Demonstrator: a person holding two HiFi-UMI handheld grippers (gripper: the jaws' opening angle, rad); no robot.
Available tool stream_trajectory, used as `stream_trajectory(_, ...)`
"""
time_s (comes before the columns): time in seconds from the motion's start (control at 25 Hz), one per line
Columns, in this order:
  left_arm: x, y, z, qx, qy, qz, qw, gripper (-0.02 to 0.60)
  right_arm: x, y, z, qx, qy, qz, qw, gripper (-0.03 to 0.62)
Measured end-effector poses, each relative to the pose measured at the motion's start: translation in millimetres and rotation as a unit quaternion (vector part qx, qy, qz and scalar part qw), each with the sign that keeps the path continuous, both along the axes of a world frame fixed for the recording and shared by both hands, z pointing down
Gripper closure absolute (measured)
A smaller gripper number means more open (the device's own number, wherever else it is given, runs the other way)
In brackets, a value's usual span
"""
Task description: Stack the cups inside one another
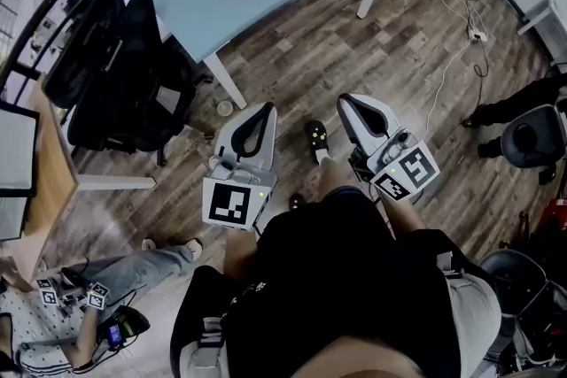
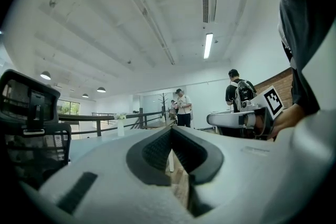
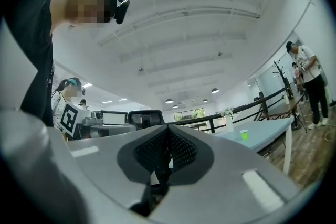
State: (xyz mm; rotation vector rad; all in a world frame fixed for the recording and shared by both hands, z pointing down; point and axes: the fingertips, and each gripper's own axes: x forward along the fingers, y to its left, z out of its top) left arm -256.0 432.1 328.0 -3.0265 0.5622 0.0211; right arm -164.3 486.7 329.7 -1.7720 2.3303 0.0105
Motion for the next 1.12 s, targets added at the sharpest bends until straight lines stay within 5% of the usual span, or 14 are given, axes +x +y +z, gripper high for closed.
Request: stream_trajectory(1.12,88.2,-166.9,-4.2,0.002,-0.030,-0.097,0.9949,0.598,107.9,-186.2,-0.2,-0.008,0.001,-0.094,0.996,0.597)
